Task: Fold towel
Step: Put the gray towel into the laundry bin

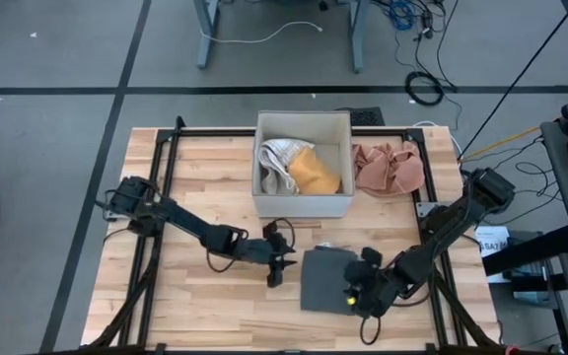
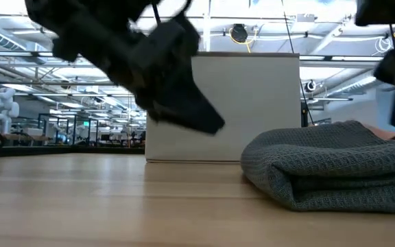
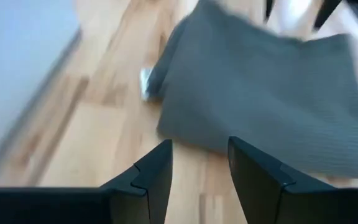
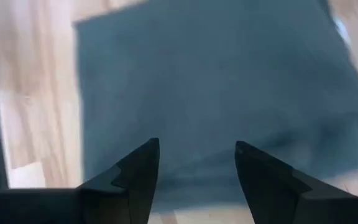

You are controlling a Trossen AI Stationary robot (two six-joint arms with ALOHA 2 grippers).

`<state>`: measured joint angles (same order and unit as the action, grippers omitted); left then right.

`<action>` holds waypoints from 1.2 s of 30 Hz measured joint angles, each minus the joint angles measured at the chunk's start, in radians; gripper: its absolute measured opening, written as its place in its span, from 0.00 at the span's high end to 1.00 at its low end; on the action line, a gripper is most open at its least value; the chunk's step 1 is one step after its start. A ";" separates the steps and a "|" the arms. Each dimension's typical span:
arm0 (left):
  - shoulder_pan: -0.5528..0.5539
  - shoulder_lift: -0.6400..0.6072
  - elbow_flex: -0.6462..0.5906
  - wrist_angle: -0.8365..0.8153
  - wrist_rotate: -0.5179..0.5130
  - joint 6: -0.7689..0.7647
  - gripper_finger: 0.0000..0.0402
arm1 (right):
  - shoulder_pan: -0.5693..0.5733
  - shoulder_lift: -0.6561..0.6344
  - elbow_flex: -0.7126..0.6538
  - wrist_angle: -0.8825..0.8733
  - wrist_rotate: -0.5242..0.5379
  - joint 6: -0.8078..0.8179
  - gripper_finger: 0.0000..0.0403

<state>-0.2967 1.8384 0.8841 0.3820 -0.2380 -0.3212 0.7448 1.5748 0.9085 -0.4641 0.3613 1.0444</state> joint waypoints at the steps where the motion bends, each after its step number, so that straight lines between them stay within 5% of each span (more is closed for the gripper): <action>1: 0.010 0.016 0.000 0.001 0.021 -0.031 0.60 | 0.008 -0.007 0.000 -0.034 0.002 0.042 0.51; 8: 0.042 0.110 0.000 0.070 0.137 -0.219 0.60 | 0.052 -0.017 -0.006 -0.152 0.008 0.272 0.51; 14: 0.054 0.161 0.000 0.196 0.196 -0.273 0.60 | 0.057 -0.016 -0.103 0.017 0.005 0.339 0.51; 23: 0.064 0.187 0.004 0.270 0.203 -0.303 0.60 | 0.005 -0.015 -0.303 0.432 0.047 0.322 0.51; 31: 0.076 0.188 0.014 0.302 0.200 -0.296 0.60 | -0.069 -0.015 -0.325 0.486 0.060 0.200 0.54; 36: 0.082 0.188 0.014 0.305 0.198 -0.236 0.62 | -0.101 -0.015 -0.326 0.496 0.059 0.105 0.70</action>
<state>-0.2146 2.0266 0.8986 0.6868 -0.0402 -0.5575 0.6437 1.5600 0.5827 0.0315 0.4200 1.1494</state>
